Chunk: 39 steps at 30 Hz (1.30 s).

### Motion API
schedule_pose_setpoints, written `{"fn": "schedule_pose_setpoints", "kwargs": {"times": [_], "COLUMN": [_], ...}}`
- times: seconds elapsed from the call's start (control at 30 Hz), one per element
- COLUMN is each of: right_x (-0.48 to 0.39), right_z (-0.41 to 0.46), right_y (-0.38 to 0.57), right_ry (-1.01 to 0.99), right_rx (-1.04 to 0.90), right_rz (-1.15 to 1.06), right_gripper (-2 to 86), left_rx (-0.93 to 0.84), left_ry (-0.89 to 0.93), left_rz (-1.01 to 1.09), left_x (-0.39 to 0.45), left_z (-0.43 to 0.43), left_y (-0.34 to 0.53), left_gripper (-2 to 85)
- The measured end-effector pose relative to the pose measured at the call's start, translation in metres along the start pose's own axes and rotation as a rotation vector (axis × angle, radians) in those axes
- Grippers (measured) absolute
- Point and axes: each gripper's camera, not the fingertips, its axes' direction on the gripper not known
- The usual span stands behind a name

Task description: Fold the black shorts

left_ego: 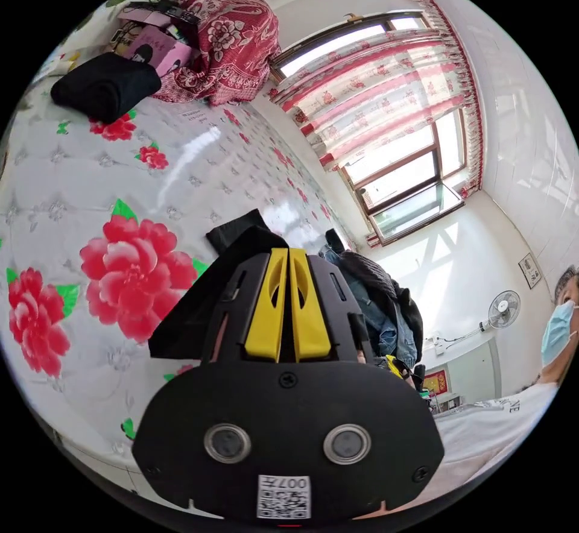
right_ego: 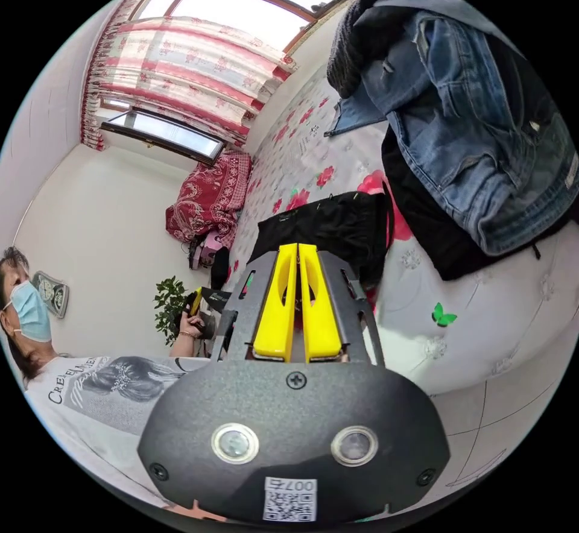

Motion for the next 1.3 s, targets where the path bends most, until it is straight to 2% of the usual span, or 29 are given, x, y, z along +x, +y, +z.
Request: {"fn": "schedule_pose_setpoints", "kwargs": {"times": [0.13, 0.2, 0.27, 0.4, 0.53, 0.7, 0.8, 0.93, 1.03, 1.13, 1.2, 1.3], "right_x": [-0.014, -0.014, -0.003, 0.033, 0.055, 0.076, 0.083, 0.080, 0.072, 0.072, 0.080, 0.098], "right_z": [0.033, 0.058, 0.078, 0.114, 0.124, 0.151, 0.184, 0.191, 0.176, 0.152, 0.130, 0.098], "right_y": [-0.068, -0.103, -0.121, -0.111, -0.065, -0.034, -0.035, -0.040, -0.035, -0.018, 0.003, 0.027], "right_ry": [0.081, 0.193, 0.255, 0.326, 0.370, 0.369, 0.410, 0.438, 0.454, 0.504, 0.543, 0.540], "right_rx": [0.041, 0.114, 0.118, 0.014, -0.052, -0.184, -0.292, -0.302, -0.278, -0.282, -0.277, -0.228], "right_rz": [-0.046, -0.034, 0.013, 0.083, 0.061, 0.053, 0.030, -0.009, -0.086, -0.134, -0.121, -0.012], "right_gripper": [0.0, 0.5, 1.1, 2.6, 3.7, 4.8, 3.9, 1.8, 0.5, 0.3, 0.6, 2.2], "left_rx": [-0.047, -0.058, -0.106, -0.168, -0.266, -0.273, -0.258, -0.358, -0.354, -0.369, -0.386, -0.362], "left_ry": [-0.006, 0.005, 0.004, -0.116, -0.208, -0.295, -0.285, -0.390, -0.389, -0.311, -0.309, -0.309], "left_rz": [0.017, 0.030, -0.008, -0.007, 0.012, -0.150, -0.203, -0.205, -0.161, -0.147, -0.055, -0.038], "left_x": [0.014, 0.024, 0.022, 0.001, -0.039, -0.104, -0.118, -0.123, -0.127, -0.132, -0.115, -0.099], "left_z": [0.092, 0.154, 0.196, 0.247, 0.256, 0.247, 0.260, 0.288, 0.290, 0.276, 0.252, 0.205], "left_y": [-0.082, -0.122, -0.137, -0.119, -0.077, -0.033, -0.034, -0.044, -0.042, -0.024, 0.008, 0.062], "left_gripper": [0.3, 7.3, 10.6, 12.0, 11.9, 11.2, 9.5, 0.4, -0.6, -0.9, -0.8, -0.5]}}
